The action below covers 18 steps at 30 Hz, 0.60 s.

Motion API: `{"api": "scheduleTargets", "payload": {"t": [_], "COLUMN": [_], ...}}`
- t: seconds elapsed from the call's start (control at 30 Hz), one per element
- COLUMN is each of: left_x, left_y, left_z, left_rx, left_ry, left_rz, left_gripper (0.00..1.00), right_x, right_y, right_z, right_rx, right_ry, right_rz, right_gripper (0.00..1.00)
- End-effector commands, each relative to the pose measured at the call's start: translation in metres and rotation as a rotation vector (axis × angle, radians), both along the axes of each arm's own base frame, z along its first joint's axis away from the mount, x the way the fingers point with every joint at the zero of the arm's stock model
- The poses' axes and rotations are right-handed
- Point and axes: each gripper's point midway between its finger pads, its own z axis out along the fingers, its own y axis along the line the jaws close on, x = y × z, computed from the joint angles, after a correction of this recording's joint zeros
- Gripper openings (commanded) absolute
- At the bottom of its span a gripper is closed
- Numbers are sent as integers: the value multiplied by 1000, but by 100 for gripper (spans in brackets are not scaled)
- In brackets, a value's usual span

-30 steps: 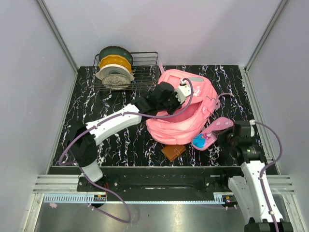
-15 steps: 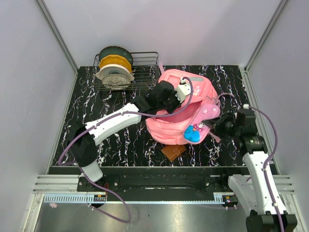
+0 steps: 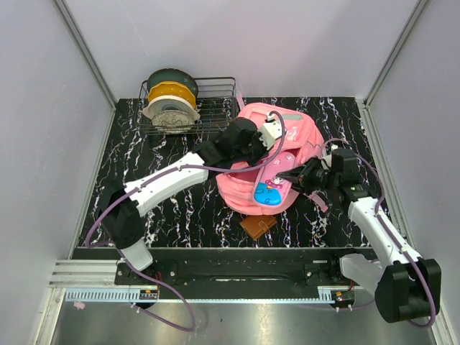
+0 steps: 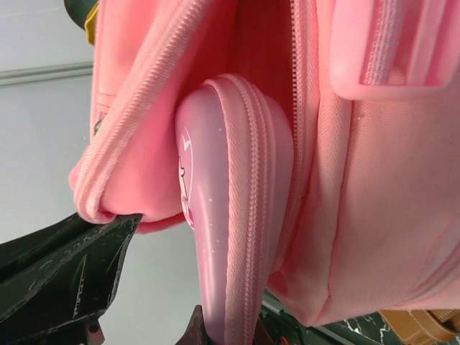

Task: Pack the student bag
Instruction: Place the stationery in the student bag.

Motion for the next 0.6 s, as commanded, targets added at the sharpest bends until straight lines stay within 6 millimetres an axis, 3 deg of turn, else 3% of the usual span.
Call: {"api": "scheduleTargets", "payload": {"t": [0.0,0.3,0.47,0.5,0.57], "left_x": [-5,-32,-35,-37,-40], "left_y": [-2,2,2,0,-3], "left_z": [84,104,110,110,112], "left_rx": [-154,-198,-217,-220,-233], "left_ry": [-158,-172,-162,-158,-145], "left_rz": [17,-8,-2,-5,-8], "left_gripper": [0,0,0,0,0], "right_x": [14,92,130,129,139], "right_y": [15,-2,-7,5,3], "right_z": [20,18,22,26,27], "right_rx": [118,80,43,39,3], "right_ry": [-80,-132,-185,-210,-242], "right_rz": [16,-241,-373,-365,-450], "right_gripper": [0,0,2,5,14]}}
